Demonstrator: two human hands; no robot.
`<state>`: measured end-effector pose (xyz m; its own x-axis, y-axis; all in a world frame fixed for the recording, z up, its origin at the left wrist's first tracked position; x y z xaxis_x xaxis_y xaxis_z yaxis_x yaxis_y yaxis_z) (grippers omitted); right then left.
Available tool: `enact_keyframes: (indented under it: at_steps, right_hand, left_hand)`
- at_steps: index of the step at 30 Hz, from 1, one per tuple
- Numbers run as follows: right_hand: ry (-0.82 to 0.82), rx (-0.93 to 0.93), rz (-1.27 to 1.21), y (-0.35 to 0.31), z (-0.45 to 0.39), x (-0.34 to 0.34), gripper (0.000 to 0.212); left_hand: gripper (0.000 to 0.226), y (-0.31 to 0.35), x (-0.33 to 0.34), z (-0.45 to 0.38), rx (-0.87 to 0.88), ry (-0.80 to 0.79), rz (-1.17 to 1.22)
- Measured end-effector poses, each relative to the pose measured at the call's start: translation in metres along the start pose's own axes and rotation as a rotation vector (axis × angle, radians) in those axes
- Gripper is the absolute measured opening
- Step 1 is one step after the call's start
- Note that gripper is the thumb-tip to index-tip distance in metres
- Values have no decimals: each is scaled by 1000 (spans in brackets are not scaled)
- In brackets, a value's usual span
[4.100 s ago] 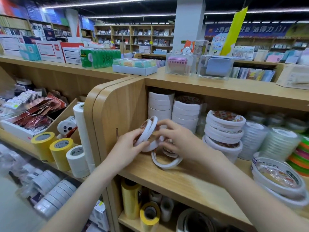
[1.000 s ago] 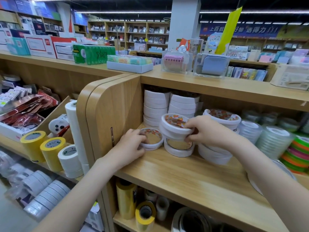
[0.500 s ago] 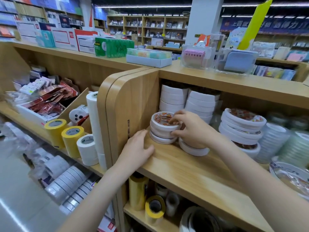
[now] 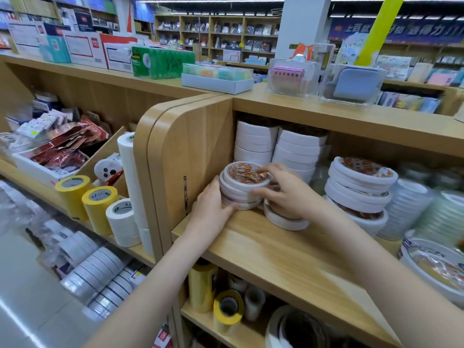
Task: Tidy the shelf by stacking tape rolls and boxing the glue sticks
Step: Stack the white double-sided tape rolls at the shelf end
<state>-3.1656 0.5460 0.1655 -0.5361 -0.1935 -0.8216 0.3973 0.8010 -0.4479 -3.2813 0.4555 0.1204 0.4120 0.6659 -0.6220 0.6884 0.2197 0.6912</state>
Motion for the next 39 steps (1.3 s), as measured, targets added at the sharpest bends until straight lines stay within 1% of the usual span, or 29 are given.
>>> enact_keyframes:
  at_steps: [4,8,10,12,15,17,19,21,23,25,28,30,34,37,39]
  right_hand:
    - [75,0,-24,-6,-2,7,54]
    - [111,9,-32,-9,-6,14,56]
    - [90,22,-74,-8,-6,13,61]
    - [35,50,-147,-3,-5,13,67]
    - [20,89,-149,2,-4,16,67]
    - [54,102,-172,2,-4,19,67]
    - [60,104,-144,1,-4,23,71]
    - [14,89,-27,2,-3,27,78]
    - [-50,78,58,5,-2,30,88]
    - [-70,88,92,8,-1,32,93]
    - [34,105,52,10,-6,29,88]
    - [61,114,35,9,-9,27,84]
    - [10,101,-59,7,-6,25,84]
    - [-18,90,-156,2,-4,22,79]
    - [0,108,-194,4,-4,22,81]
  left_hand:
    - [69,-6,-1,-1,-8,64,18]
    - [56,-10,-6,5,5,173,69]
    - [55,-9,-7,7,13,190,81]
    - [55,-11,-7,8,8,195,84]
    - [53,-11,-11,9,9,222,75]
    - [54,-8,-11,12,26,217,25]
    - [56,-4,-7,14,38,190,-119]
    - [58,1,-1,18,49,163,-265]
    - [60,2,-1,20,38,151,-308]
    - [64,-1,-4,19,29,153,-254]
    - [71,-5,-7,15,9,118,-125]
    - [71,-5,-8,14,1,122,-90]
    - [57,-6,-14,19,-8,244,-17]
    - [45,-8,-14,19,-7,255,17]
    - [44,-10,-15,17,-41,254,71]
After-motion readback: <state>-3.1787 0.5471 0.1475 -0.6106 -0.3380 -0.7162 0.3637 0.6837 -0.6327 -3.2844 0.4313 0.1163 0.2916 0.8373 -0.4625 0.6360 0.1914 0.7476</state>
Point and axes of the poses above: each hand's wrist, its own z-axis away from the middle knuckle, its own x-axis out of the palm, y = z × x, the point moved 7 cm from there along -z, towards the middle knuckle, and after that the axes turned 7 degrees about y, right-handed, at the moved point
